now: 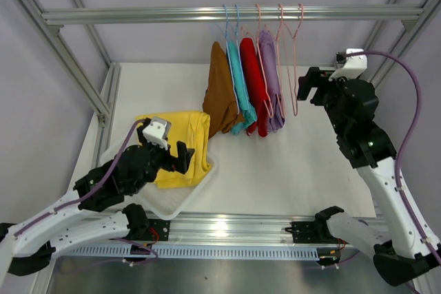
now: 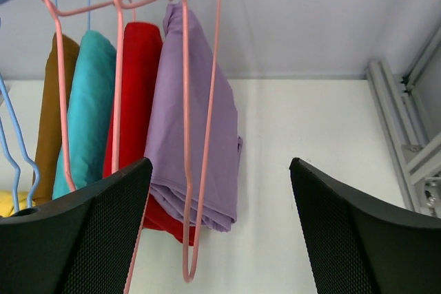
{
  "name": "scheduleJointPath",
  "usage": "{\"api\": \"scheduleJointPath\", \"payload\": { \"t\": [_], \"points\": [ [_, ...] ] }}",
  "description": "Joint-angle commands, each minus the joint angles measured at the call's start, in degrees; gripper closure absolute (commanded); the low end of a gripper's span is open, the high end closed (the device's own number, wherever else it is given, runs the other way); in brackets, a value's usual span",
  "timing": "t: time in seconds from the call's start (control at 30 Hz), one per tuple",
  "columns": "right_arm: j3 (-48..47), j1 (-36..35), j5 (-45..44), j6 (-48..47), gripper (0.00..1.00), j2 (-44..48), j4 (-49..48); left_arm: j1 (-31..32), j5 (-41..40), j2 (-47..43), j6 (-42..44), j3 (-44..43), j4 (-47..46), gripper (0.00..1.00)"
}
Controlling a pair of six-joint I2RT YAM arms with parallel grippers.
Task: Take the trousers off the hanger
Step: Place the hanger at the clothesline.
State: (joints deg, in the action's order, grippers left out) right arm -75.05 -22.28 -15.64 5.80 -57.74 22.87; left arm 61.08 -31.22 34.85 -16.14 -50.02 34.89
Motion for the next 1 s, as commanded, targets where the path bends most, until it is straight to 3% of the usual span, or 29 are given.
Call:
{"api": "scheduleJointPath", "payload": {
  "t": [0.0,0.13,0.27,0.43,0.53,0.73,0.97],
  "points": [
    [1.5,0.7,-2.6,0.3,0.13,3.8,0.0,-5.5,4.8,1.7,-4.1,-3.2,-0.3,0.01],
    [2.7,1.9,-5.3,2.3,0.12,5.7,1.3,-14.1,11.6,4.0,-6.3,-5.5,-0.5,0.01],
    [5.3,3.6,-5.8,5.0,0.12,7.4,1.7,-22.7,12.0,5.8,-7.7,-8.2,-0.3,0.01],
    [9.6,5.8,-2.6,7.5,0.11,9.1,1.0,-31.4,6.0,8.3,-7.3,-11.1,3.7,0.01],
    [12.7,7.5,0.3,8.5,0.11,9.7,0.0,-42.5,10.2,9.2,-7.9,-9.9,4.0,0.01],
    [17.2,11.1,1.7,11.7,0.11,10.5,-0.9,-53.7,12.0,10.8,-12.6,-6.2,1.1,0.00],
    [22.1,13.3,4.4,14.1,0.10,12.6,-1.9,-59.9,5.6,15.3,-14.5,-4.4,-4.6,0.01]
  ]
}}
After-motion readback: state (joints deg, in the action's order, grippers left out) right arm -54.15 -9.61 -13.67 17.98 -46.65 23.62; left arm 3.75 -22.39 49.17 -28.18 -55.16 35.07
